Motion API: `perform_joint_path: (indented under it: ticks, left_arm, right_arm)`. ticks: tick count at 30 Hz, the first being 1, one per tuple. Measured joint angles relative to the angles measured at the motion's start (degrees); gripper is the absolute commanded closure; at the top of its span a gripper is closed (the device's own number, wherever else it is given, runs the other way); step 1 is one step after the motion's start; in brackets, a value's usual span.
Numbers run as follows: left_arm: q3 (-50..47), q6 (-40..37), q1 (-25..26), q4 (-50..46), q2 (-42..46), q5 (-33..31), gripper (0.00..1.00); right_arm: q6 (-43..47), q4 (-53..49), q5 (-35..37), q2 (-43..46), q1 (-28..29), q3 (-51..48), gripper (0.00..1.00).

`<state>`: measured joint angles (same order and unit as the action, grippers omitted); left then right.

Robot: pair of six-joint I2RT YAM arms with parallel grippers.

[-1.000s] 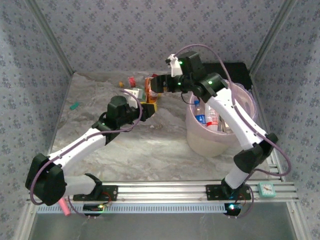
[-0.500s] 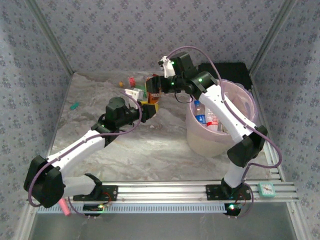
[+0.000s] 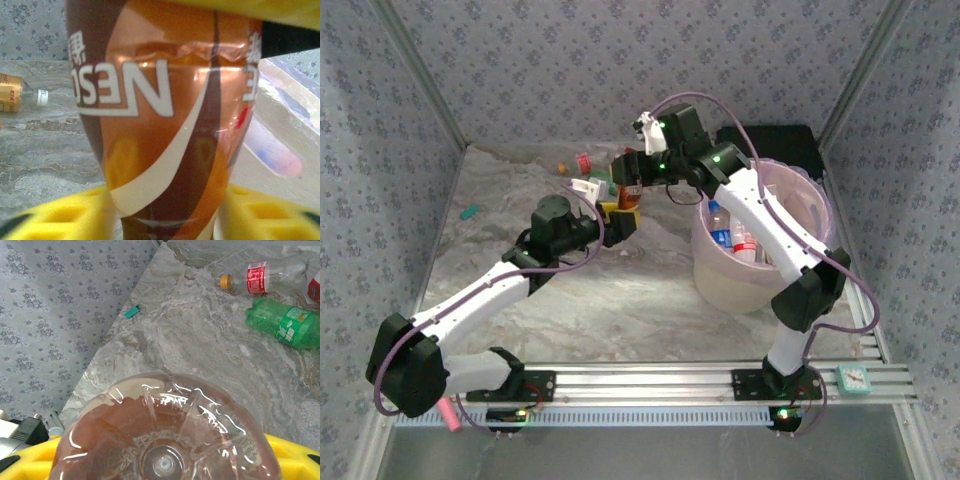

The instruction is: Put the plastic bottles in the bin

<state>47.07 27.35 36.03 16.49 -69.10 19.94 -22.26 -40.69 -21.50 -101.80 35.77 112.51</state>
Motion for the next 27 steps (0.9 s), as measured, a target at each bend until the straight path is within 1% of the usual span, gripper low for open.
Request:
perform_joint_path:
  ticks: [1,2,6,8,12,17,19,24,27]
  left_arm:
    - [0.0,0.0,0.0,0.0,0.1,-0.1,0.01]
    - [0.0,0.1,0.0,0.0,0.3,-0.4,0.0]
    - [0.0,0.8,0.0,-2.0,1.9,-3.7,0.0]
    - [0.0,2.1,-0.3,-3.3,2.8,-5.9,0.0]
    - [0.0,6.3,-2.2,-4.5,3.4,-7.8,0.0]
    - [0.0,10.4,-4.7,-6.0,2.4,-9.4,0.0]
    - [0.0,11.8,-5.0,-6.8,1.2,-10.1,0.0]
    - [0.5,17.2,-6.8,-13.1,-3.3,-13.6,0.01]
    - [0.6,20.0,-8.2,-15.5,-5.7,-14.7,0.01]
  right_arm:
    - [0.3,-0.3,0.0,-0.1,-0.1,0.8,0.5]
    - [0.8,-0.8,0.2,-0.2,-0.2,1.7,0.5]
    - [3.1,-2.8,1.1,-0.1,-1.0,5.6,0.57]
    - [4.3,-4.1,2.2,0.5,-1.7,6.6,0.58]
    - [6.4,-8.0,5.5,4.1,-4.5,6.8,0.59]
    - [9.8,-13.8,11.7,12.2,-11.0,7.5,0.6]
    - [11.7,-16.3,15.2,16.2,-15.1,8.0,0.62]
    - [15.8,-20.1,24.4,24.9,-23.8,6.6,0.64]
    - [18.6,-22.0,29.6,27.4,-27.4,5.9,0.65]
